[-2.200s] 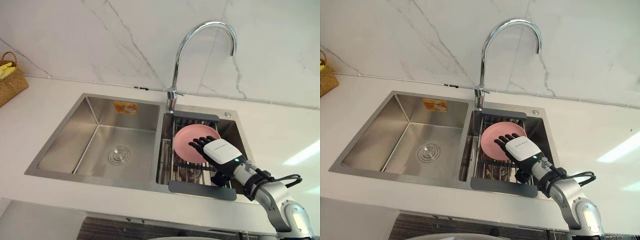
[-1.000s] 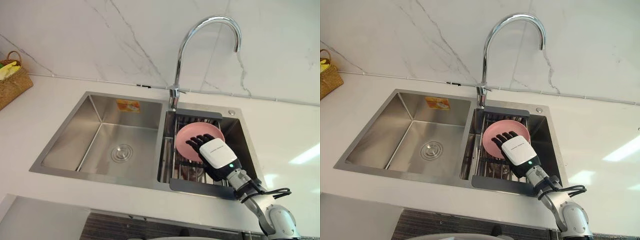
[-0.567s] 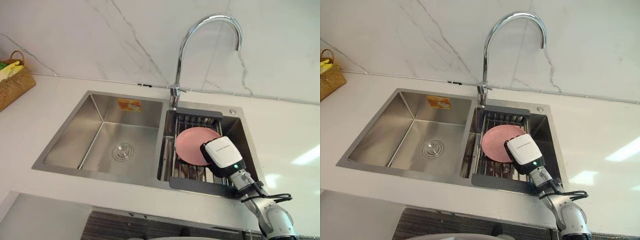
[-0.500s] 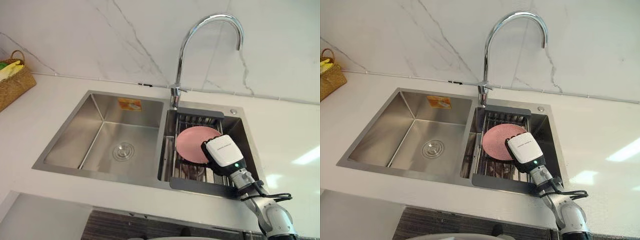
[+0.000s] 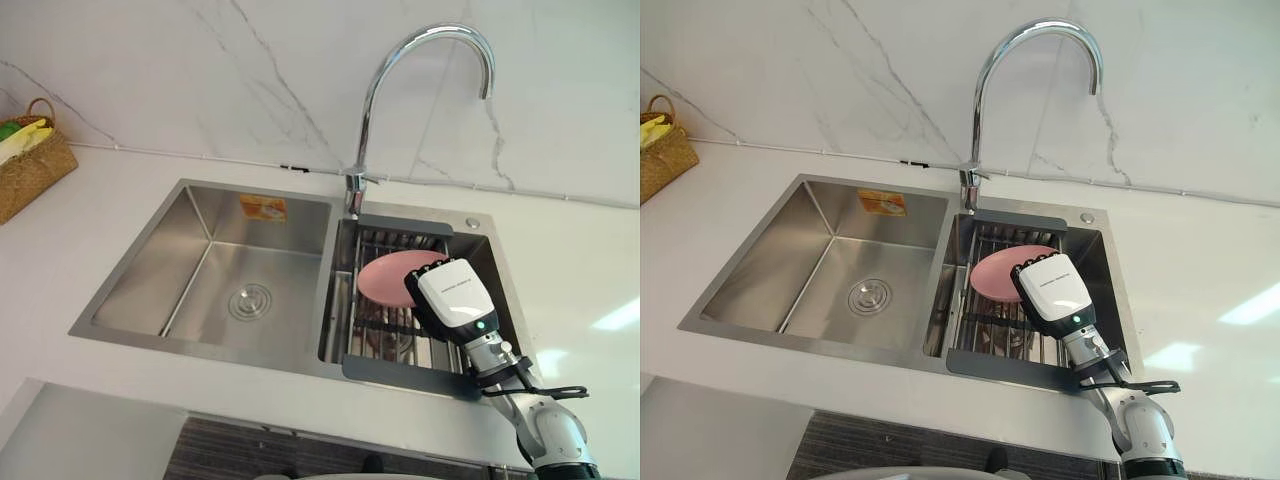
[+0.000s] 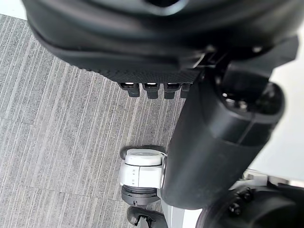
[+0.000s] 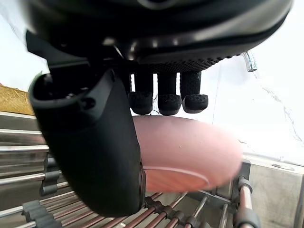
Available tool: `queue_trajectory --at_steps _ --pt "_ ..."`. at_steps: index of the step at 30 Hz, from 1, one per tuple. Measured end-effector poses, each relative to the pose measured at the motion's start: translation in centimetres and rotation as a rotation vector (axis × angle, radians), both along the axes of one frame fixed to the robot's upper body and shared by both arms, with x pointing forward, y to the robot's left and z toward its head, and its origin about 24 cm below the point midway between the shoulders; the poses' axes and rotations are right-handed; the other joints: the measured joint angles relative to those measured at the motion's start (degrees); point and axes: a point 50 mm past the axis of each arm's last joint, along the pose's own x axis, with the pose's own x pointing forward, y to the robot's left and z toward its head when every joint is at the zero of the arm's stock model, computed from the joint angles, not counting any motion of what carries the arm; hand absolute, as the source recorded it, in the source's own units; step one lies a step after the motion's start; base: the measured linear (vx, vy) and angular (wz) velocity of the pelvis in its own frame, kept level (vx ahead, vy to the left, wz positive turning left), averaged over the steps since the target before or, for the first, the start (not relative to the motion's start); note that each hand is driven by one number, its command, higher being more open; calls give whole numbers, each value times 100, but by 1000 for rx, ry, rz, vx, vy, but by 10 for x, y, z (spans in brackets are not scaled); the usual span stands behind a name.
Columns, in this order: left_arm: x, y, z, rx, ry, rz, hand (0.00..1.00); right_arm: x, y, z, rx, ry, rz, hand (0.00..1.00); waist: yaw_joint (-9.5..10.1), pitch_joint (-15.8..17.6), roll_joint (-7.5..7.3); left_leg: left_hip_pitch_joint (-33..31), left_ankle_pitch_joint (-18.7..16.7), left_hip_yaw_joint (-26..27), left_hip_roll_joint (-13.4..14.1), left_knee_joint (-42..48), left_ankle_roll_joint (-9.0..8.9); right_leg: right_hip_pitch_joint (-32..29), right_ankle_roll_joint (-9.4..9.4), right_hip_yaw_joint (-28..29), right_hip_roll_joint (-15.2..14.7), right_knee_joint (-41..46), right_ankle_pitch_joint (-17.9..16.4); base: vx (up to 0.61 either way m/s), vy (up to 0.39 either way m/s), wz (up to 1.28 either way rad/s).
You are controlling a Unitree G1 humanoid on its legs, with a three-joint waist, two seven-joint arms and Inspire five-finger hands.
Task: Walk over to the sink, pick up the cup, carry it to the dishwasher, place the cup inside the dishwasher, then close the dishwasher door
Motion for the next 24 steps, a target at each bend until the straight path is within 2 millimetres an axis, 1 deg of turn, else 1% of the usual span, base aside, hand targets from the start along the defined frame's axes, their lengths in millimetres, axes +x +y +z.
queue_trajectory --at_steps 2,9,15,19,23,24 --pt "0 -2 0 2 1 6 100 0 -2 7 9 -29 -7 0 4 -2 28 -2 0 -1 1 -6 0 -5 1 0 0 0 -1 0 0 0" --pt "-1 -2 0 3 0 8 100 1 -12 20 126 -60 -45 0 0 -2 34 -2 0 -3 -3 -13 0 -7 2 -3 -3 1 -1 0 0 0" --pt "-2 -3 0 5 -5 10 100 -2 -9 34 178 -117 -21 0 -5 -2 33 1 -1 1 2 -10 -2 -6 2 0 -1 0 -1 0 0 0" --pt "-2 -2 0 5 -6 11 100 -3 -6 36 204 -109 0 0 -5 -2 33 1 -2 3 2 -10 -2 -6 2 0 -4 0 -1 0 0 0" --pt "-2 -2 0 6 -6 11 100 -2 -3 33 194 -45 16 0 -6 -2 32 3 -2 10 5 -10 -3 -6 2 3 -21 1 -1 0 0 0" --pt "-2 -2 0 5 -6 12 100 -2 -2 31 180 -6 17 0 -4 -3 31 5 -2 10 5 -9 -3 -4 2 3 -22 1 -1 0 0 0"
